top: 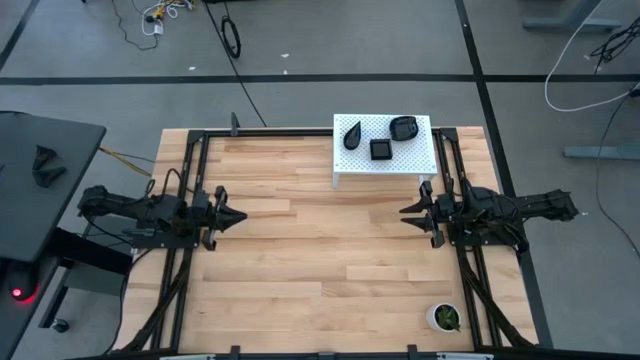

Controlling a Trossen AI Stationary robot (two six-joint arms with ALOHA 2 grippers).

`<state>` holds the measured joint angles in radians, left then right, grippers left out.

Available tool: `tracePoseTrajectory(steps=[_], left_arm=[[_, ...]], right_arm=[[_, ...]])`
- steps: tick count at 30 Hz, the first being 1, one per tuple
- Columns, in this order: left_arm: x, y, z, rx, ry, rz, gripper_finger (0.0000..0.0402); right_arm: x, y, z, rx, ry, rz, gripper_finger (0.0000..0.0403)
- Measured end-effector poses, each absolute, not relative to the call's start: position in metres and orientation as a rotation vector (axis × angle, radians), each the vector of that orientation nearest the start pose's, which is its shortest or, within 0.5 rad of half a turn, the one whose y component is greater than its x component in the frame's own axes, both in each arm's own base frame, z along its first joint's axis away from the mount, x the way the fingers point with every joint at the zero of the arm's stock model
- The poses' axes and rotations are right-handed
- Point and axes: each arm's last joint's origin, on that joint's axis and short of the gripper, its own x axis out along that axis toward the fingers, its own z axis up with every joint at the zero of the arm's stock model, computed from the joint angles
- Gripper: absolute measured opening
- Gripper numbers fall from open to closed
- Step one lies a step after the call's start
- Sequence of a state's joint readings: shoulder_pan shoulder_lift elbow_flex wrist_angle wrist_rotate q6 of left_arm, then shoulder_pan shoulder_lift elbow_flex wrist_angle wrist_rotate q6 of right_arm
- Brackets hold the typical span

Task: Pick & Place Mini shaped plates
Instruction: Return to Home Position

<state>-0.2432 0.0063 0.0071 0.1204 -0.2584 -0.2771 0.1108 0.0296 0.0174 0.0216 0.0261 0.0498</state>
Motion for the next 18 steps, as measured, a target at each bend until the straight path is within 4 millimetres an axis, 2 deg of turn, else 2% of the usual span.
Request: tracePoseTrajectory(steps=[4,9,12,18], left_arm=[[0.0949,-0.0159,0.1771,-0.307,-0.119,-0.001,0.0021],[0.0949,-0.0159,0.1771,-0.307,-0.120,-0.002,0.0021],[0.0949,-0.0159,0.1771,-0.307,-0.120,-0.002,0.0021],[0.0949,-0.0159,0.1772,-0.308,-0.121,-0.002,0.0021]], right_arm=[[0.0980,0.0096,0.1691,0.048,-0.005,0.066,0.0110],[0.0975,0.0021,0.1749,-0.019,-0.064,-0.178,0.0110],[0.0974,0.0018,0.1754,-0.005,-0.067,-0.187,0.0110],[0.0978,0.0045,0.1719,0.194,-0.042,-0.098,0.0110]])
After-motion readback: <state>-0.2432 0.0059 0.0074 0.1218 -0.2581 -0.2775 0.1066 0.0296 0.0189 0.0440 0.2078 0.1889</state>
